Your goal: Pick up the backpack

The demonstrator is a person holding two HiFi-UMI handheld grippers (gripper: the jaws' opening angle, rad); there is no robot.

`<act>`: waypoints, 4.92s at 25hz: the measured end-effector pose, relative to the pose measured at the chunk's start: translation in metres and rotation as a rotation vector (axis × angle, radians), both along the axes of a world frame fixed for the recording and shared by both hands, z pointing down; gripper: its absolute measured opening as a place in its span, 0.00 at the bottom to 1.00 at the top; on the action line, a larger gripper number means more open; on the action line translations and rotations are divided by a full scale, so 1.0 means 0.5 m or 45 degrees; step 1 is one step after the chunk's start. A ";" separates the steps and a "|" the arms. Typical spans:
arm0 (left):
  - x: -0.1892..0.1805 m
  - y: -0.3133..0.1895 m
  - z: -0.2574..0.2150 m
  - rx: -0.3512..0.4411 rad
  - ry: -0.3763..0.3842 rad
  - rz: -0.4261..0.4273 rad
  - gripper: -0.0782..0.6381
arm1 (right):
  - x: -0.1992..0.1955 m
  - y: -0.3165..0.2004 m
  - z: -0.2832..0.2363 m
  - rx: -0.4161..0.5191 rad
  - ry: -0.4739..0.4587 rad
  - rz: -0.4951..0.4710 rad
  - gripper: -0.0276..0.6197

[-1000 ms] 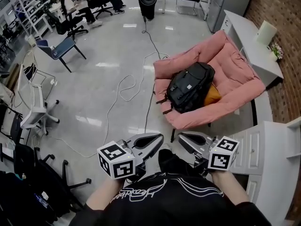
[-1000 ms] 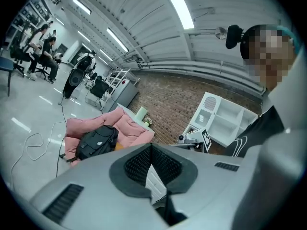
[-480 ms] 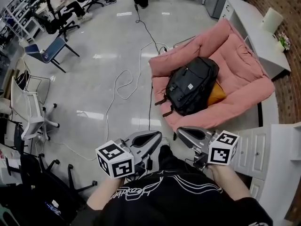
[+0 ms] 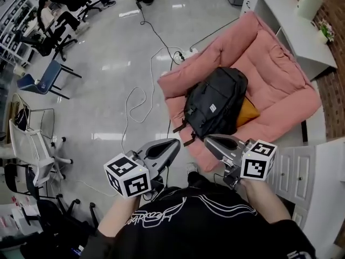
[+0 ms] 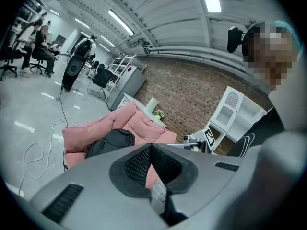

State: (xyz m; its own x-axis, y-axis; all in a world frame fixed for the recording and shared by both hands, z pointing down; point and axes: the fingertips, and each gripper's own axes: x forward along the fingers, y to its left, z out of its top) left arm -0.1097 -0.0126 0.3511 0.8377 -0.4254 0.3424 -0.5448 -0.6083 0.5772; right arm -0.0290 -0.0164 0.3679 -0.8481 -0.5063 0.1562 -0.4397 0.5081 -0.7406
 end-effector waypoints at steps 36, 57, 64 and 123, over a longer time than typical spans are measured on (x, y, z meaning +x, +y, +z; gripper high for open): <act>0.199 -0.512 0.281 -0.241 -0.254 0.697 0.38 | 0.258 -0.272 0.206 -0.302 0.289 0.885 0.28; 0.294 -0.619 0.615 -0.355 -0.480 0.840 0.49 | 0.323 -0.295 0.450 -0.593 0.684 0.967 0.41; 0.330 -0.618 0.700 -0.410 -0.513 0.854 0.49 | 0.333 -0.299 0.510 -0.658 0.736 0.964 0.41; 0.237 -0.503 0.563 -0.315 -0.432 0.776 0.20 | 0.248 -0.222 0.490 -0.573 0.554 1.166 0.13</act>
State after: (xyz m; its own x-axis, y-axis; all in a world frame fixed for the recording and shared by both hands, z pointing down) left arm 0.0087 -0.2640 0.6328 0.7320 0.2048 0.6498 -0.3243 -0.7341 0.5966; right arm 0.0951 -0.1276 0.6128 -0.0107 -0.7359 0.6770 -0.7789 -0.4184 -0.4671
